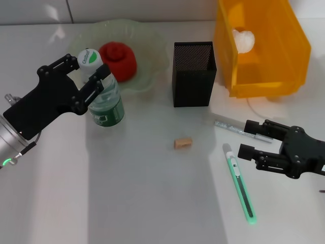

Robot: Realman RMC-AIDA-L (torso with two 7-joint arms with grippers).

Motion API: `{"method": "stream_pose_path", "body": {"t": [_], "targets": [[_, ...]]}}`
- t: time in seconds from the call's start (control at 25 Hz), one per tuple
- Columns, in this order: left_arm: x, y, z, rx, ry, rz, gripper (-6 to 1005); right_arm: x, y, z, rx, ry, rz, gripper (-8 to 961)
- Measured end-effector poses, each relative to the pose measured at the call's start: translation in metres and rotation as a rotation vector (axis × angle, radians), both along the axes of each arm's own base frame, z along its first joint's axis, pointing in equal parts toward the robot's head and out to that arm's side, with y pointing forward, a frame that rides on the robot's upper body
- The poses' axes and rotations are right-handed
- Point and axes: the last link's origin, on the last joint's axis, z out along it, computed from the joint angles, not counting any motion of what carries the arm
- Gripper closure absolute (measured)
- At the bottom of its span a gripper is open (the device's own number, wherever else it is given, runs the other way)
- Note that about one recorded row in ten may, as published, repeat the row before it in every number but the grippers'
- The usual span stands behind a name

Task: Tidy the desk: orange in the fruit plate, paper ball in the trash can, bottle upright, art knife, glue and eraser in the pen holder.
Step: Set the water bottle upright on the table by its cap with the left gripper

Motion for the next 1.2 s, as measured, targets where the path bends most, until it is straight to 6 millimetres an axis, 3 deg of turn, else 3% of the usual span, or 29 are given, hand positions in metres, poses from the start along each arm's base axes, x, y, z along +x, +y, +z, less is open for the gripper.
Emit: {"method": "stream_pose_path", "body": {"t": [0.96, 1.08, 1.2], "targets": [[-0.009, -0.015, -0.01, 0.032, -0.001, 0.016, 506, -0.001, 0.001, -0.003, -0.002, 0.002, -0.006, 154], [-0.008, -0.017, -0.009, 0.037, -0.012, 0.011, 292, -0.001, 0.001, -0.003, -0.002, 0.002, -0.006, 154], [-0.007, -0.018, -0.005, 0.047, -0.032, 0.003, 241, -0.001, 0.001, -0.003, -0.002, 0.002, -0.006, 154]]}}
